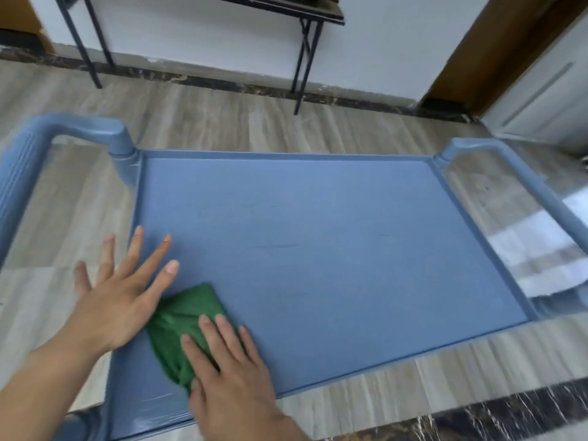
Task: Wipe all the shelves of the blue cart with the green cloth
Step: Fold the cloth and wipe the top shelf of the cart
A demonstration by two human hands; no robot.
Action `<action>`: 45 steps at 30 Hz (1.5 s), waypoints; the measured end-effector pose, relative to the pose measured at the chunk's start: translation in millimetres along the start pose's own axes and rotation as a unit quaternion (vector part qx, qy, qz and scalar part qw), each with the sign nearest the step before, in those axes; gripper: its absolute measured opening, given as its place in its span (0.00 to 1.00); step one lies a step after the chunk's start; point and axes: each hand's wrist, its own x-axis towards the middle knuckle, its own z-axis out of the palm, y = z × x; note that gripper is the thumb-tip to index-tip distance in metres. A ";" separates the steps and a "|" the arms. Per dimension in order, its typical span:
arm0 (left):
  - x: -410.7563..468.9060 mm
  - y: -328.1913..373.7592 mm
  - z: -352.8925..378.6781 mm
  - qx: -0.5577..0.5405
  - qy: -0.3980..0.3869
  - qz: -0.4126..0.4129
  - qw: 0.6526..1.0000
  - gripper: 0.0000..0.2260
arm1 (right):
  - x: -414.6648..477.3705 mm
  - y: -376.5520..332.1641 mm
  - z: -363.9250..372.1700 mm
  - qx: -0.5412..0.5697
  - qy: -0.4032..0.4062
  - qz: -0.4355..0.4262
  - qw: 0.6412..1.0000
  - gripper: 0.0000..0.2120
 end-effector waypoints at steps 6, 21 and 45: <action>11.0 -18.1 3.3 -0.037 0.019 -0.007 0.999 0.37 | -70.4 148.8 -38.7 -0.047 0.048 0.052 0.996 0.30; -163.7 292.2 210.9 0.020 0.166 0.195 0.966 0.33 | -221.2 464.3 -153.4 -0.034 0.003 0.267 0.963 0.30; 33.7 574.8 196.7 -0.049 -0.037 0.200 0.978 0.23 | -186.5 474.1 -166.6 0.299 0.106 0.412 0.854 0.14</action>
